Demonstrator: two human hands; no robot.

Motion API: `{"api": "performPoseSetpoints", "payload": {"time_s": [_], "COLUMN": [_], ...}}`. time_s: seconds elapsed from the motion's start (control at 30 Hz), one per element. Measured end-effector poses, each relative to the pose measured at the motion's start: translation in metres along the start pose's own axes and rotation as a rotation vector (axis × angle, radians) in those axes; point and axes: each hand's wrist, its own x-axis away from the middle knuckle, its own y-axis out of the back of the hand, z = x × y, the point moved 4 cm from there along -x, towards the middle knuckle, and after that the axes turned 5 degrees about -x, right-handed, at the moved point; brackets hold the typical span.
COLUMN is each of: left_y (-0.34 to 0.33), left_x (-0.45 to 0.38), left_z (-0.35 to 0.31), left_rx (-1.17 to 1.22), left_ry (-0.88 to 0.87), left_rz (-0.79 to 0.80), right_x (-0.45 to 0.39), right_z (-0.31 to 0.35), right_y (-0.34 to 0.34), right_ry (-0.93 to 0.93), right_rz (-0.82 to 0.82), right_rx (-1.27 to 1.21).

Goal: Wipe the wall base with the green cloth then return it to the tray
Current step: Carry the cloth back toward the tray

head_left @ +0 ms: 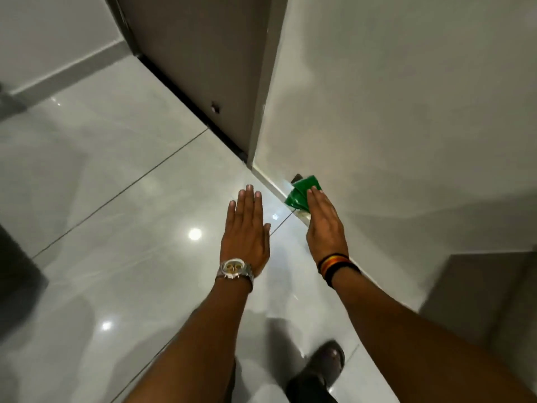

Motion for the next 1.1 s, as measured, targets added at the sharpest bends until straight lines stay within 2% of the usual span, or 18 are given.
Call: {"api": "performPoseSetpoints", "payload": {"time_s": [0.1, 0.23, 0.37, 0.47, 0.63, 0.77, 0.93, 1.1], "left_y": [0.100, 0.190, 0.245, 0.266, 0.267, 0.237, 0.190, 0.162], "left_x": [0.015, 0.038, 0.065, 0.093, 0.163, 0.220, 0.257, 0.267], "left_z": [-0.036, -0.089, -0.144, -0.183, -0.266, -0.342, -0.401, -0.424], "left_rx": [-0.001, -0.032, -0.067, -0.053, -0.027, -0.012, 0.006, -0.018], "left_ry": [-0.029, -0.085, -0.121, -0.103, -0.161, -0.169, -0.155, -0.161], "left_rz": [-0.041, -0.065, -0.097, -0.136, -0.240, -0.182, -0.102, -0.054], "right_x": [0.010, 0.031, 0.059, 0.091, 0.166, 0.251, 0.314, 0.312], "right_z": [0.052, 0.095, 0.117, 0.119, 0.064, -0.016, -0.107, -0.128], "right_y": [0.084, 0.168, 0.234, 0.285, 0.375, 0.418, 0.414, 0.390], "right_ry": [0.031, 0.061, 0.090, 0.185, 0.299, 0.266, 0.100, 0.105], "right_rz": [-0.022, -0.063, -0.125, -0.152, -0.183, -0.120, -0.012, 0.065], "right_rx": [0.048, 0.094, 0.088, 0.103, 0.176, 0.221, 0.208, 0.187]}}
